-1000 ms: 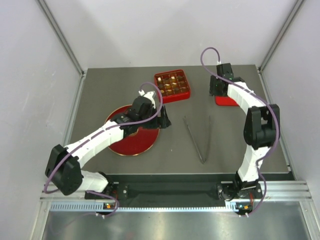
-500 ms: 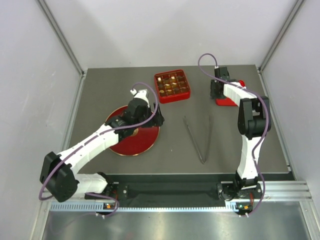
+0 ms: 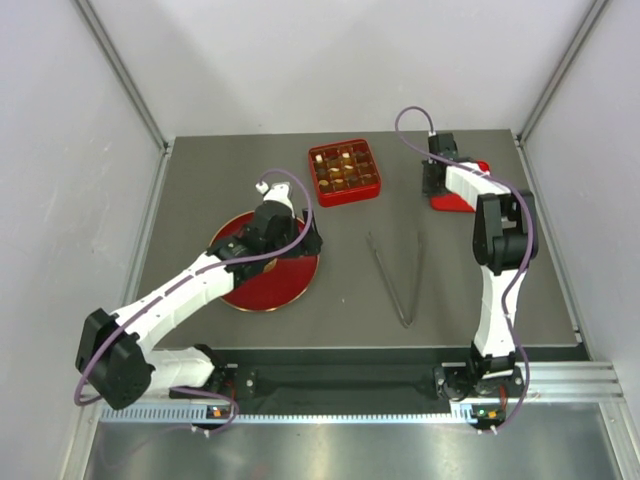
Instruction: Pack the chocolate
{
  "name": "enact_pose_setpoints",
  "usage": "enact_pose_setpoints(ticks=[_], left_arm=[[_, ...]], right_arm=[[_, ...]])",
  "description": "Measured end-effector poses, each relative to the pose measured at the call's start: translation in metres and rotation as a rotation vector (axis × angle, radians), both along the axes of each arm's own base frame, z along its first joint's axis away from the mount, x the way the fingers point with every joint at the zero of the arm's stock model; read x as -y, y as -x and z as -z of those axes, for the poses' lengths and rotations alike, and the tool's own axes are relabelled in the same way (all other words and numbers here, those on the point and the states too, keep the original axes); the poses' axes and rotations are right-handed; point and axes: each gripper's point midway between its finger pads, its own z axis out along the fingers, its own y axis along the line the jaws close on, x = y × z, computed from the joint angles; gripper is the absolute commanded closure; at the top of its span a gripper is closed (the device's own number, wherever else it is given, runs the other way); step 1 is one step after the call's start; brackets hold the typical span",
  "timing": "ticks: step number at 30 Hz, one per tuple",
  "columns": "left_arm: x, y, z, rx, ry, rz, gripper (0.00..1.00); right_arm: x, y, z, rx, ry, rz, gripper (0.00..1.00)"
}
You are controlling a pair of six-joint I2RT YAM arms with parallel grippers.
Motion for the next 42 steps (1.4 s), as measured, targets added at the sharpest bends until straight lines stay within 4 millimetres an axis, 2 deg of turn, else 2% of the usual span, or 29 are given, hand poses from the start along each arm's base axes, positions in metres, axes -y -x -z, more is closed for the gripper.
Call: enact_pose_setpoints(ticks=[6, 10, 14, 17, 21, 23, 26, 30, 34, 37, 42], left_arm=[[-0.007, -0.001, -0.007, 0.015, 0.004, -0.019, 0.11], [-0.016, -0.005, -0.007, 0.000, 0.015, -0.039, 0.11], [-0.022, -0.010, -0.011, -0.012, 0.051, -0.049, 0.12], [-0.024, -0.013, -0.016, -0.032, 0.101, -0.050, 0.14], [-0.027, -0.022, -0.030, -0.049, 0.201, -0.044, 0.14], [-0.026, -0.028, -0.040, -0.046, 0.249, -0.034, 0.14], [-0.020, -0.036, -0.050, -0.043, 0.325, -0.008, 0.15], [-0.006, -0.044, -0.057, -0.060, 0.431, 0.036, 0.15], [0.008, -0.053, -0.057, -0.075, 0.517, 0.083, 0.15], [0.011, -0.057, -0.050, -0.105, 0.553, 0.081, 0.16], [0.005, -0.060, -0.042, -0.134, 0.580, 0.047, 0.16]], right_arm=[[-0.006, -0.004, -0.013, 0.007, -0.024, -0.025, 1.00], [-0.011, 0.003, -0.036, 0.017, -0.053, -0.046, 1.00], [-0.022, 0.012, -0.094, 0.097, -0.115, -0.080, 1.00], [-0.038, 0.022, -0.152, 0.200, -0.190, -0.128, 1.00], [-0.064, 0.047, -0.220, 0.321, -0.297, -0.206, 1.00], [-0.080, 0.063, -0.243, 0.357, -0.344, -0.251, 1.00], [-0.105, 0.083, -0.264, 0.379, -0.423, -0.318, 1.00], [-0.136, 0.106, -0.275, 0.369, -0.535, -0.384, 1.00], [-0.165, 0.122, -0.272, 0.334, -0.614, -0.428, 1.00], [-0.188, 0.136, -0.261, 0.294, -0.666, -0.460, 1.00], [-0.215, 0.156, -0.236, 0.221, -0.722, -0.487, 1.00]])
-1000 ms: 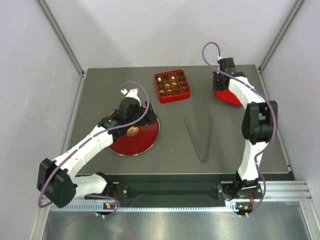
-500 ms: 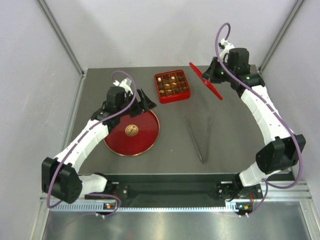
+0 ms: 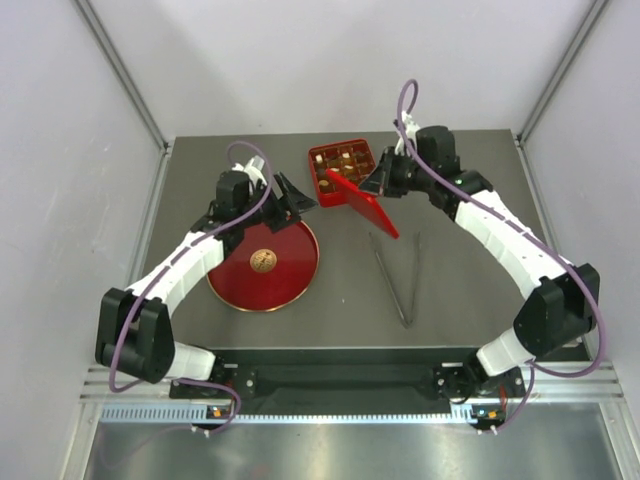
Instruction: Pack the chocolate
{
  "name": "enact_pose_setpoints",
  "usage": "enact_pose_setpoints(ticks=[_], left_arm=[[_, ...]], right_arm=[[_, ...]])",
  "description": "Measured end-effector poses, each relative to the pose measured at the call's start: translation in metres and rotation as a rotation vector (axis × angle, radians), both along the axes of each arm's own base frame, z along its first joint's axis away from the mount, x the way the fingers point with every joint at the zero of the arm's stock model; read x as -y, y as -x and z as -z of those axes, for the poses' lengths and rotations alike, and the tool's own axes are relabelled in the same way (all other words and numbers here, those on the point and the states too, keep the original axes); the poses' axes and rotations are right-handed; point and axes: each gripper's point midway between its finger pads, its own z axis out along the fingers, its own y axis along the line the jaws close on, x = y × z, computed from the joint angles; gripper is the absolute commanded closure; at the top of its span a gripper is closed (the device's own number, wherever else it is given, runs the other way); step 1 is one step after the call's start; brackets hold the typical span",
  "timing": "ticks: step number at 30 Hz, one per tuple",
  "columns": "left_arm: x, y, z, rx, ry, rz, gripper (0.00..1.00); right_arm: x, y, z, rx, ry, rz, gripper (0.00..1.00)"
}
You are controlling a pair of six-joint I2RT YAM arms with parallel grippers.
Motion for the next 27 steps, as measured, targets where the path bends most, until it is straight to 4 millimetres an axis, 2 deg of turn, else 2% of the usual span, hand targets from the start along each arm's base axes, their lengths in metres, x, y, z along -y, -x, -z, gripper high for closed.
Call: enact_pose_setpoints(ticks=[7, 13, 23, 27], left_arm=[[-0.002, -0.001, 0.005, -0.035, 0.021, -0.019, 0.14], [0.000, -0.002, 0.018, -0.131, 0.063, -0.047, 0.13], [-0.001, 0.006, 0.031, -0.253, 0.129, -0.085, 0.11], [-0.007, 0.010, 0.025, -0.246, 0.140, -0.107, 0.11]], right_arm=[[-0.032, 0.025, 0.020, -0.040, -0.028, -0.074, 1.00], [-0.051, 0.038, 0.020, -0.026, -0.042, -0.120, 1.00], [-0.068, 0.039, 0.030, -0.019, -0.029, -0.135, 1.00], [-0.069, 0.038, 0.036, -0.028, -0.018, -0.129, 1.00]])
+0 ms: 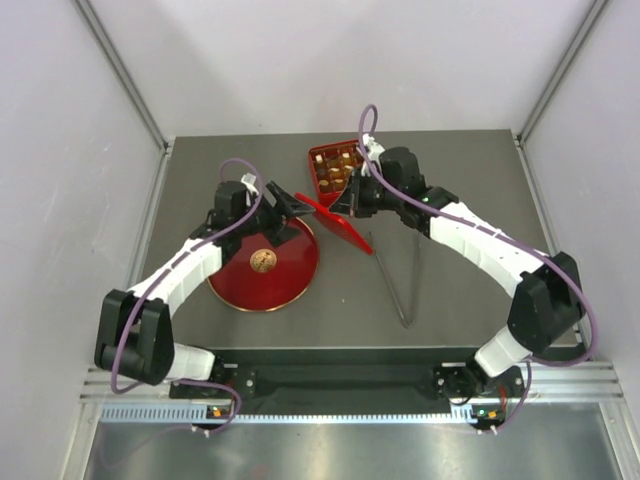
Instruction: Pack the chocolate
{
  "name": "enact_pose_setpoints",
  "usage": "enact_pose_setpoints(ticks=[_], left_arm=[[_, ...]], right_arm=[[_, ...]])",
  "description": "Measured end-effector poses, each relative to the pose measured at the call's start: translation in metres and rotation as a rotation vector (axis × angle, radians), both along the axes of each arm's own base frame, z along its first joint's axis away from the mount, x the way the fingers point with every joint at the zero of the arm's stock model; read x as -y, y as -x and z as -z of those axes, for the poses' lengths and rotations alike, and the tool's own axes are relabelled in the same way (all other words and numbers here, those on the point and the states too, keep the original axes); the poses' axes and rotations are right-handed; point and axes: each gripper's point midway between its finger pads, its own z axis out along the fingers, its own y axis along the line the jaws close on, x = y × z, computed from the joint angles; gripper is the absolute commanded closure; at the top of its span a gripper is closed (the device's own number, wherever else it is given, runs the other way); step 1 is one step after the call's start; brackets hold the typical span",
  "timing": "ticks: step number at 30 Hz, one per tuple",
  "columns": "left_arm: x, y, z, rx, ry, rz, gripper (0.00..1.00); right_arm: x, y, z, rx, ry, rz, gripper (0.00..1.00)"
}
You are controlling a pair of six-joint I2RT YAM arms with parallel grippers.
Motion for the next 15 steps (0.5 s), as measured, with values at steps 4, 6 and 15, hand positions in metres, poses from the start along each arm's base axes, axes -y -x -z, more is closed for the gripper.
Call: enact_pose_setpoints(ticks=[4, 6, 15], left_arm=[[-0.012, -0.003, -0.013, 0.030, 0.010, -0.052, 0.11], [-0.017, -0.004, -0.015, 0.032, 0.013, -0.073, 0.10], [-0.016, -0.013, 0.002, -0.031, 0.031, -0.102, 0.11]], right_arm=[[-0.002, -0.001, 0.006, -0.010, 0.008, -0.001, 1.00], [-0.002, -0.001, 0.008, -0.015, 0.010, -0.002, 1.00], [-0.014, 0.005, 0.011, -0.018, 0.003, -0.025, 1.00]])
